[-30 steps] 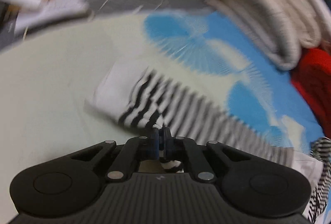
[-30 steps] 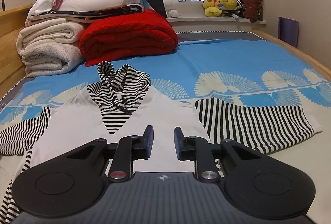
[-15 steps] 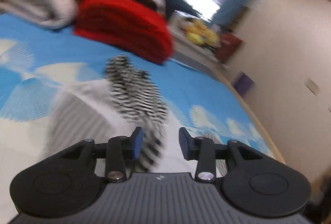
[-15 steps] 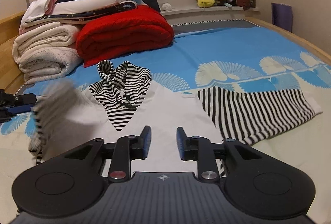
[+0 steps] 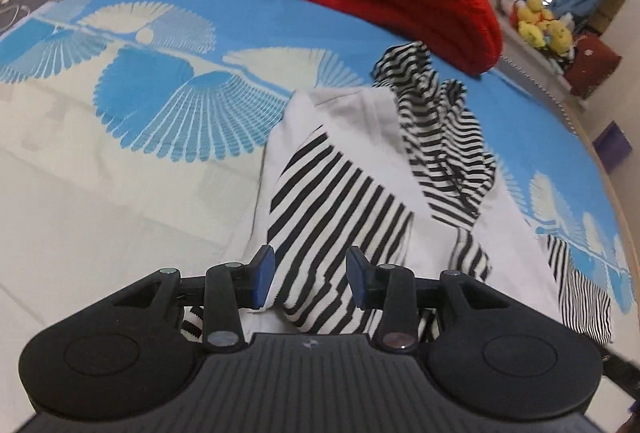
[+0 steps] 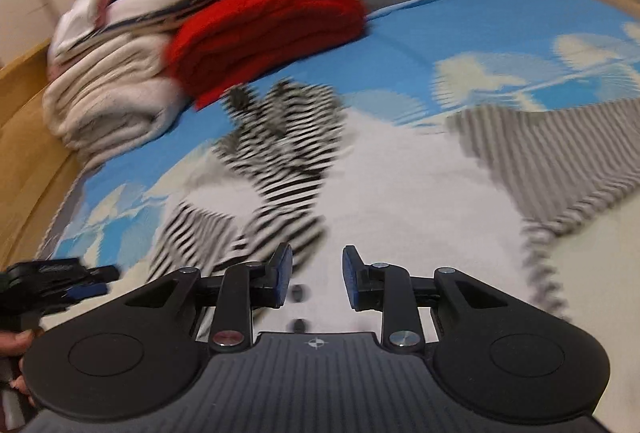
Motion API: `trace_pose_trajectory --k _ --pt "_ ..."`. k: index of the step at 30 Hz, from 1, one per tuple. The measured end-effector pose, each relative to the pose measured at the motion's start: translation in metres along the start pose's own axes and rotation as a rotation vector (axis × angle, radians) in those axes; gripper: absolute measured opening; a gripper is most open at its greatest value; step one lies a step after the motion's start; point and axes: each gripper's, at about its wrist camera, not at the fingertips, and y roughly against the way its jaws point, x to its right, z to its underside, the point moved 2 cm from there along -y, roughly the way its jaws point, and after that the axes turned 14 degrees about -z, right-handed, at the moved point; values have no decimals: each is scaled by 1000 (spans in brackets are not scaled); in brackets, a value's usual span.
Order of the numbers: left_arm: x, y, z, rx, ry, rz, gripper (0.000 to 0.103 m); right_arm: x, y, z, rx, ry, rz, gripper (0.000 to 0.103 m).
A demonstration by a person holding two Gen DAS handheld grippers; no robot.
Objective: Fold small clothes
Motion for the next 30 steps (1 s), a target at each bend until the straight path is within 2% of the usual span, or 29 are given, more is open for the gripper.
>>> trace_pose_trajectory --k 3,5,11,13,15,16,18,19,20,21,22,23,26,28,30 --pt "3 -7 0 -18 14 -12 42 -15 -36 3 -99 55 -32 33" --pt "5 -10 -3 -20 13 -20 42 -27 -57 5 -127 103 -66 44" --pt "0 -20 -12 -26 22 -49 42 -51 -109 10 -194 262 -54 49" --pt "-2 -23 -14 -30 26 -58 42 -53 -124 14 -261 310 -11 48" --pt "-2 -25 -15 -32 23 -61 42 -50 -131 16 -290 340 46 29" --pt "-1 -26 -15 -32 21 -61 42 -47 -128 11 -263 310 54 7" --pt "1 -26 -16 -31 22 -56 42 -37 -106 -10 -78 191 17 7" --pt "3 -26 -15 -30 20 -53 42 -34 -85 -22 57 147 -16 6" --pt "5 -26 -15 -28 18 -50 42 -32 -69 -29 150 147 -9 6" --pt "7 -27 -14 -28 11 -47 42 -26 -57 -32 218 152 45 6" --pt "10 -27 -13 -30 4 -46 42 -18 -54 -33 226 137 91 7" --pt "13 -28 -12 -32 -3 -44 42 -1 -56 -32 191 82 145 7" --pt "19 -31 -10 -42 -18 -40 42 57 -68 -18 35 -150 276 11" --pt "21 -33 -10 -47 -12 -37 42 75 -65 -15 18 -236 272 11" --pt "22 -36 -10 -52 -10 -41 42 69 -60 -22 45 -199 227 15"
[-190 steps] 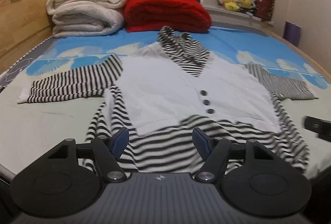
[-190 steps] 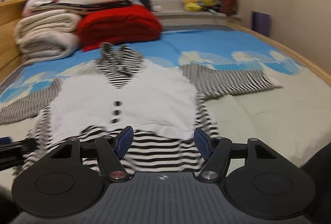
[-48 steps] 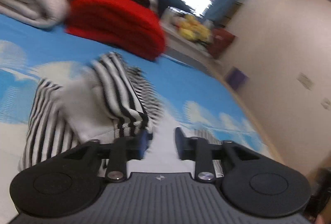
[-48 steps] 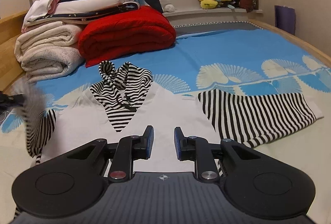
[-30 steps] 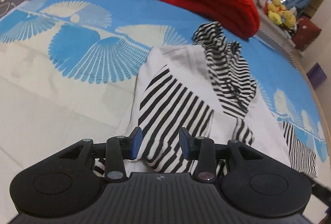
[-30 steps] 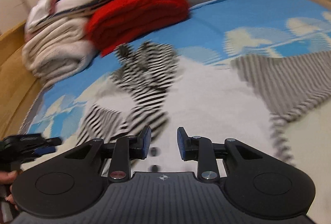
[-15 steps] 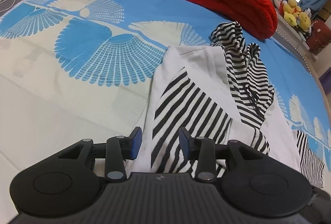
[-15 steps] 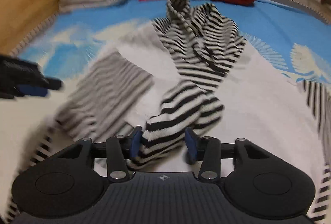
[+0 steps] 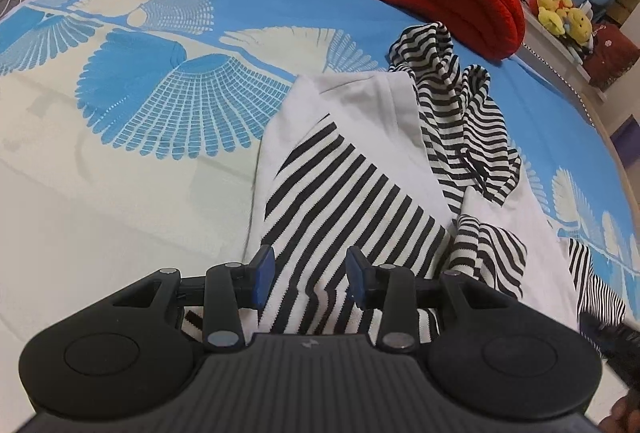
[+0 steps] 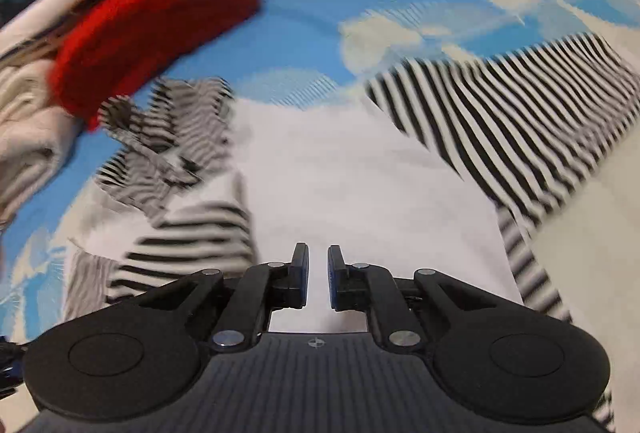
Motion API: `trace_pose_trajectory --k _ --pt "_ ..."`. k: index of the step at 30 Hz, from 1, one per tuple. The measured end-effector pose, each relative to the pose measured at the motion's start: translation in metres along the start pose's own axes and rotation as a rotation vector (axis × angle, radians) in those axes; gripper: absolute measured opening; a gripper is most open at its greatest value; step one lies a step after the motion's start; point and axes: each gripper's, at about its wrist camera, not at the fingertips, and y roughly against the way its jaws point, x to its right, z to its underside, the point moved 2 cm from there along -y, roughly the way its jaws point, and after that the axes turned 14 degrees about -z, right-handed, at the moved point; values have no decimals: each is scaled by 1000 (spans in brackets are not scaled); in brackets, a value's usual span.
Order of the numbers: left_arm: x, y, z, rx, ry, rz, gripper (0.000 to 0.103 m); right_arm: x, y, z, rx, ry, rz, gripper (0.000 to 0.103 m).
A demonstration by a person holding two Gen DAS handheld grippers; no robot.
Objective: Fold small clothes
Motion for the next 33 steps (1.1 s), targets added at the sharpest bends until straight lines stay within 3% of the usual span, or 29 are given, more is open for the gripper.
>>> trace_pose_trajectory --k 2,3,9,12,14,19,21,22,23,25,28,30,33 --pt "1 -5 2 -19 1 -3 42 -17 3 -4 13 57 -94 43" --pt "2 -7 2 -31 3 5 42 -26 0 -4 3 73 -136 47" --pt "1 -12 -1 -44 28 6 42 -64 -21 7 -103 107 -290 48" --pt "-7 -12 -6 -45 63 -3 42 -92 -43 5 -123 178 -286 50" --pt "-12 -11 -8 -40 74 -10 43 -110 -67 -2 -141 214 -260 61" --pt "-14 -12 -9 -57 46 -25 58 -150 -138 -6 -249 305 -120 63" --pt "-15 -10 -11 -51 51 -32 72 -153 -164 0 -321 360 35 58" --pt "-15 -9 -12 -47 46 -35 83 -152 -168 4 -338 380 95 46" --pt "-14 -8 -12 -40 36 -35 86 -150 -166 5 -341 385 113 28" --pt "-13 -5 -13 -28 19 -33 86 -146 -148 -1 -301 364 85 7" --pt "-13 -1 -13 -20 5 -17 86 -132 -78 -26 -56 284 7 6" --pt "-9 -1 -11 -23 -19 -12 86 -111 -29 -31 62 210 -32 7" --pt "1 -2 -4 -30 -80 -6 86 -65 7 -19 65 103 27 8"
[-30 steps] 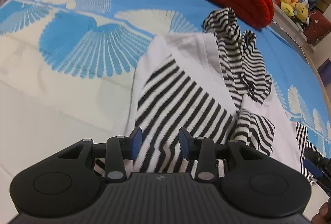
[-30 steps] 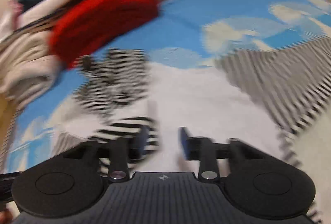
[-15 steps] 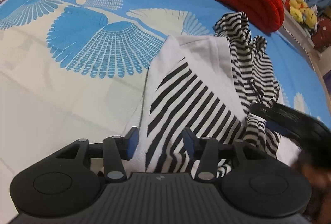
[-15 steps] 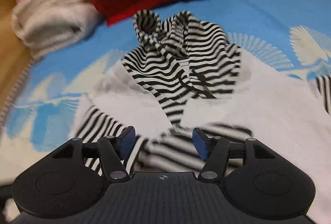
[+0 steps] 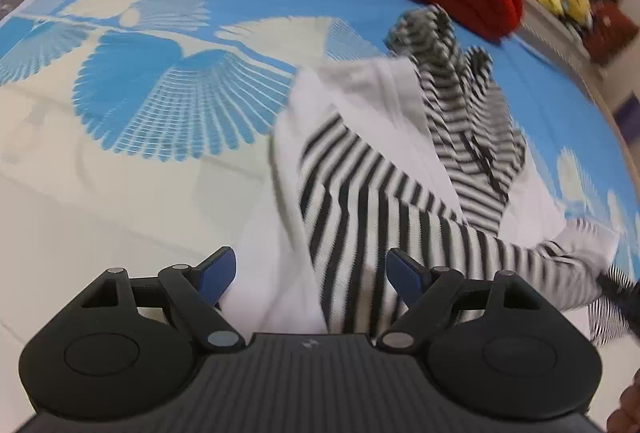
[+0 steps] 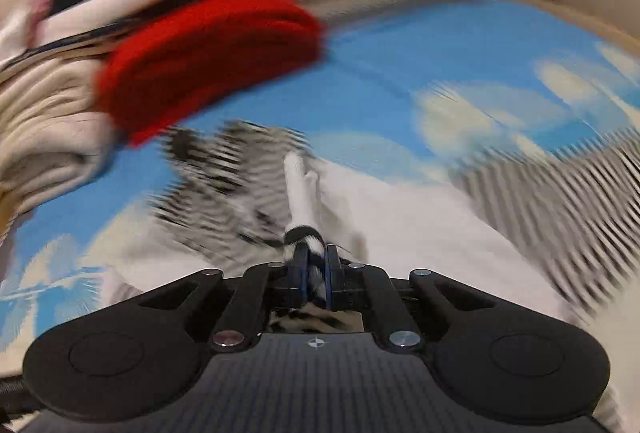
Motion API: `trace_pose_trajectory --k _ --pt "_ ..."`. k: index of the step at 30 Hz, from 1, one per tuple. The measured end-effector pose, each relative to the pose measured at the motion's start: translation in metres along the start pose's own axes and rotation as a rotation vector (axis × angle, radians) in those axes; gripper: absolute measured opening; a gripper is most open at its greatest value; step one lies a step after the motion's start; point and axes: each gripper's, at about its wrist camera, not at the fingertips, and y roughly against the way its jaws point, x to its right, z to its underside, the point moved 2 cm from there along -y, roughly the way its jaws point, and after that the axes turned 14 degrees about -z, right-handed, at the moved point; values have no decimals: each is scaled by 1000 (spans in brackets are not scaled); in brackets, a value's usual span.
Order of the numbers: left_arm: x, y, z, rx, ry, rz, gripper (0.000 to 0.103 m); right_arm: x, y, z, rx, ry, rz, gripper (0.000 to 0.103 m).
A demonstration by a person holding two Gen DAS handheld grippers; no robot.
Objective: Fold small clothes
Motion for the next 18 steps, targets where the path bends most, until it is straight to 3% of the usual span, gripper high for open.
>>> trace_pose_trajectory --k 1,4,6,7,8,9,12,15,18 --pt "4 0 2 2 -13 0 86 18 5 7 -27 -57 37 15" --pt "13 -1 8 8 -45 -2 86 63 10 24 -98 -198 39 16" --pt "16 -5 10 5 -63 -20 86 80 10 29 -116 -254 21 27" --pt "16 -7 11 2 -66 -31 86 87 7 30 -139 -315 8 42" --pt "16 -8 11 -1 -65 -37 86 94 3 30 -148 -386 -27 47" --pt "15 -9 11 -2 -60 -40 86 97 0 32 -141 -402 -39 47" --pt "11 -10 8 6 -42 -47 86 104 -2 26 -126 -360 61 48" --pt "9 -14 6 0 -37 -61 86 121 -6 22 -119 -433 26 48" --pt "5 -17 5 -10 -17 -77 86 121 -26 27 -181 -393 30 44"
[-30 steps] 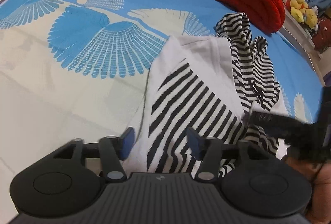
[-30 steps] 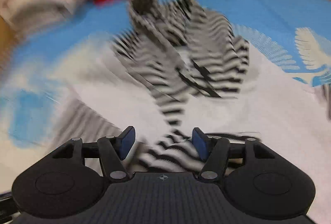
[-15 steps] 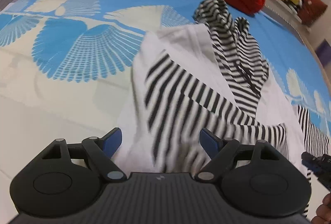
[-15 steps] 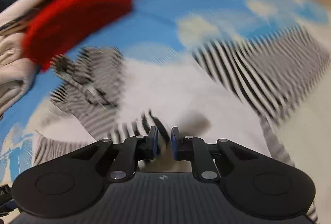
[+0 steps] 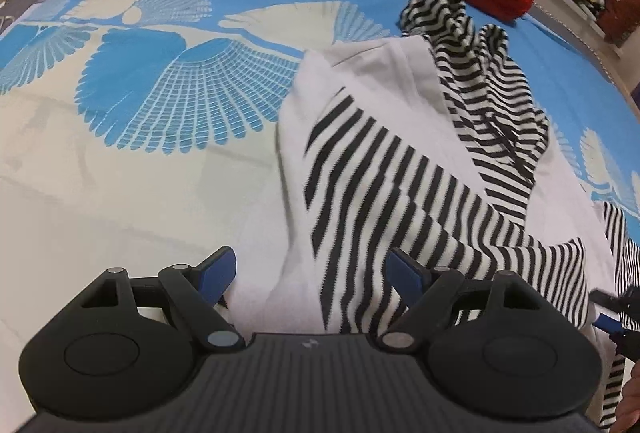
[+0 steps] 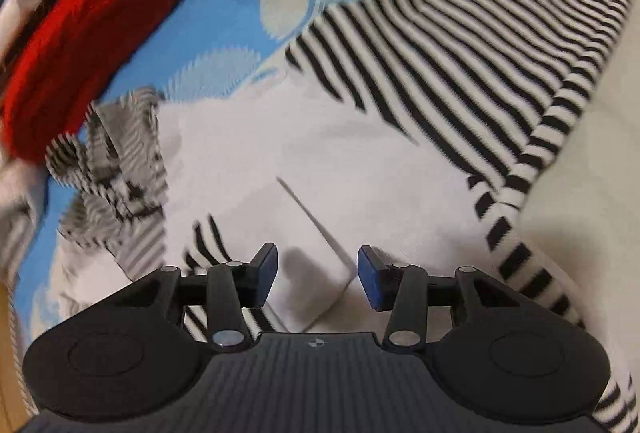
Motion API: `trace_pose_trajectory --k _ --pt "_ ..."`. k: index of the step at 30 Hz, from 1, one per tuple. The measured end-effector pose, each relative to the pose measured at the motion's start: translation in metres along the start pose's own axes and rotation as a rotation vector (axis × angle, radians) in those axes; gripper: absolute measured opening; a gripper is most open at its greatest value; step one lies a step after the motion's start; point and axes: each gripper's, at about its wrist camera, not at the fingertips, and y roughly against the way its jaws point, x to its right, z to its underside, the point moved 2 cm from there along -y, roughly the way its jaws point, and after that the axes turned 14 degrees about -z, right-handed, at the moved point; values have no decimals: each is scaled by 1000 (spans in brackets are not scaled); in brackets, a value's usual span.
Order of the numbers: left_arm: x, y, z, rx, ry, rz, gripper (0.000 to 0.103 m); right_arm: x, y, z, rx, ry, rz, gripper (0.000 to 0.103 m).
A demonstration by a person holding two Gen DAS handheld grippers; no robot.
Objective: Fold small clothes
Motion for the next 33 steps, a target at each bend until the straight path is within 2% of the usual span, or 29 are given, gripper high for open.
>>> trace_pose_trajectory --k 1,2,4,5,7,9,10,11,12,13,15,16,18,20,22,23,24,25,26,28,30,32,33 --pt "-1 0 0 -1 4 -1 86 -3 -3 2 -8 39 23 32" --pt "-1 -1 -1 0 5 -2 86 -10 -4 4 -19 98 53 10" --pt "-2 -1 -2 6 6 -11 86 -21 -2 3 -20 134 23 8" --pt "-3 0 -2 11 10 -16 86 -30 5 0 15 150 -34 7" --pt "-5 2 -4 23 21 -17 86 -55 27 -5 117 244 -158 7" --pt "-5 3 -5 25 22 -12 86 -77 63 -10 274 314 -322 7" --pt "-3 2 -4 22 15 -7 86 -80 75 -10 331 334 -355 7" --pt "-2 2 -4 19 6 -4 86 -81 84 -9 388 353 -336 7" --pt "0 1 -2 15 -5 -2 86 -77 83 -8 401 343 -284 7" --pt "2 1 -1 10 -14 0 86 -69 77 -9 378 317 -214 7" --pt "5 -2 1 -1 -27 3 86 -44 45 -10 223 249 -3 7" --pt "7 -3 2 -6 -33 7 86 -28 32 -9 150 193 58 8" --pt "8 -6 5 -12 -46 10 86 -5 20 -9 86 90 80 10" --pt "9 -11 9 -28 -64 4 86 -12 26 -11 124 138 72 12" --pt "9 -20 16 -59 -115 -38 86 -25 31 -13 165 209 26 14" --pt "8 -26 20 -76 -140 -82 86 -28 30 -14 160 219 -4 21" --pt "2 -32 23 -91 -134 -114 87 -27 28 -13 138 210 -22 24" --pt "-4 -35 25 -106 -108 -113 87 -28 19 -15 96 192 -15 27" --pt "-10 -36 25 -118 -79 -101 87 -22 12 -14 51 168 35 27" --pt "-16 -33 24 -111 -61 -117 87 -8 6 -12 23 118 92 29" --pt "-20 -30 23 -99 -46 -140 87 -5 6 -13 10 88 77 29" --pt "-22 -26 20 -89 -12 -155 83 -11 9 -17 26 117 61 30" --pt "-22 -20 18 -66 13 -163 73 -11 15 -16 36 136 48 31"
